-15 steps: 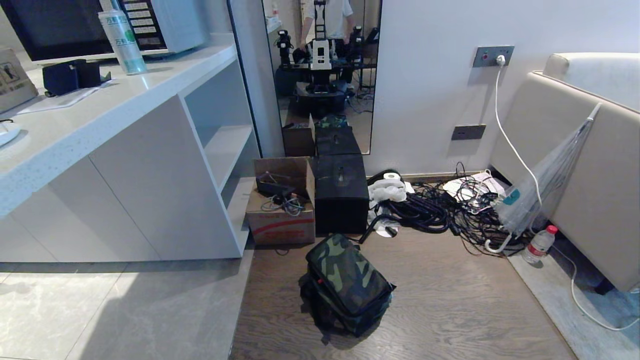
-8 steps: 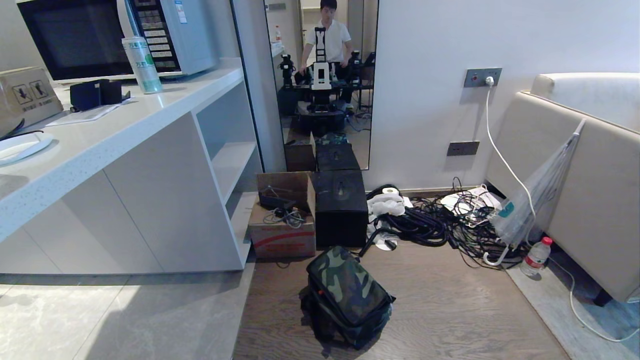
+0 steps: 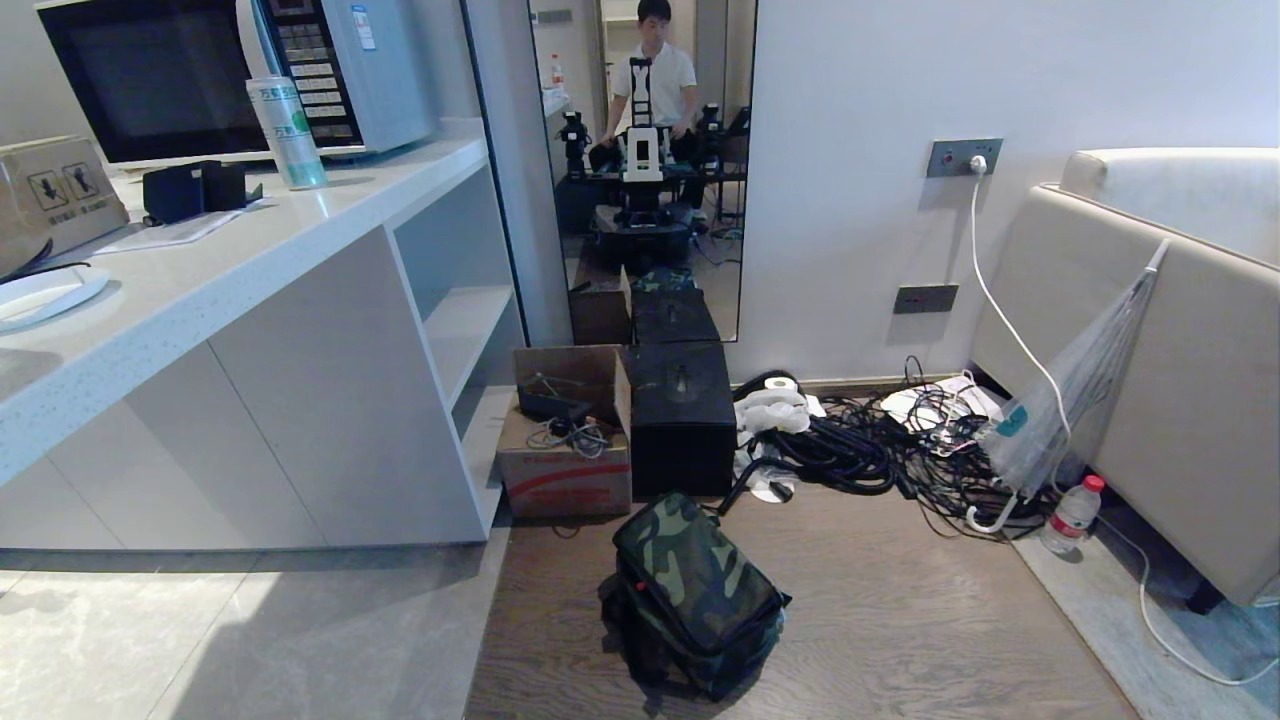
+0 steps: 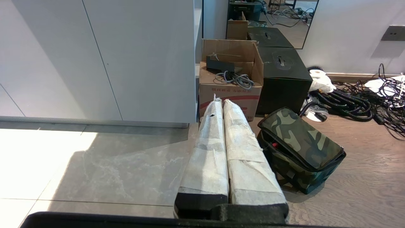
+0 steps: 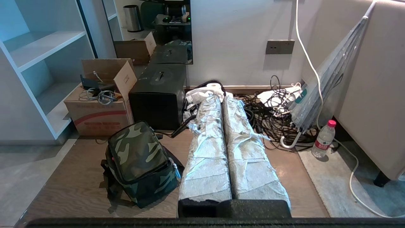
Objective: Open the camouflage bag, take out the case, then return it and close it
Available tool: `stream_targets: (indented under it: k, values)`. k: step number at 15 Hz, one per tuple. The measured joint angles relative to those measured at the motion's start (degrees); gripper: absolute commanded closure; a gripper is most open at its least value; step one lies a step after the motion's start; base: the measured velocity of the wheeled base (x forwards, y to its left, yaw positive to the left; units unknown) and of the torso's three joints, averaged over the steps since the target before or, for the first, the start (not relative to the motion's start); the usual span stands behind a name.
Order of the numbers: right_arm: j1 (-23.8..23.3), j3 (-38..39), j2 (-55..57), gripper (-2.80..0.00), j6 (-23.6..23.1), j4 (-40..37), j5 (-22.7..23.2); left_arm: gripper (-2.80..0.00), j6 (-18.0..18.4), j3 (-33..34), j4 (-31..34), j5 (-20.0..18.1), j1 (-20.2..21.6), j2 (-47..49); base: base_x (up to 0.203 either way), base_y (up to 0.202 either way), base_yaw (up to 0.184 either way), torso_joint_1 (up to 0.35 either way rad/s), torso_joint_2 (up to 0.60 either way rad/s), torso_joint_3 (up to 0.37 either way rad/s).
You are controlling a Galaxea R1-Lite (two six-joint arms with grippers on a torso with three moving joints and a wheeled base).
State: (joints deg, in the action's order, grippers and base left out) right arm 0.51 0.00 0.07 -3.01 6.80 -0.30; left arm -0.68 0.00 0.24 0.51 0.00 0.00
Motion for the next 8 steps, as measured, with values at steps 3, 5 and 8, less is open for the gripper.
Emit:
stream_targets:
  k: [3,5,8]
  values:
    - [0.00,0.00,0.00,0.00,-0.01,0.00,0.08,0.00,0.02,0.00,0.02,0.00,0.00,0.00,0.000,0.000,0.000,0.000,0.00,0.000]
    - [0.00,0.00,0.02,0.00,0.06,0.05,0.05,0.00,0.00,0.00,0.00,-0.02,0.00,0.00,0.000,0.000,0.000,0.000,0.00,0.000]
    - [0.00,0.00,0.02,0.00,0.69,0.00,-0.01,0.00,0.00,0.00,0.00,0.00,0.00,0.00,0.000,0.000,0.000,0.000,0.00,0.000]
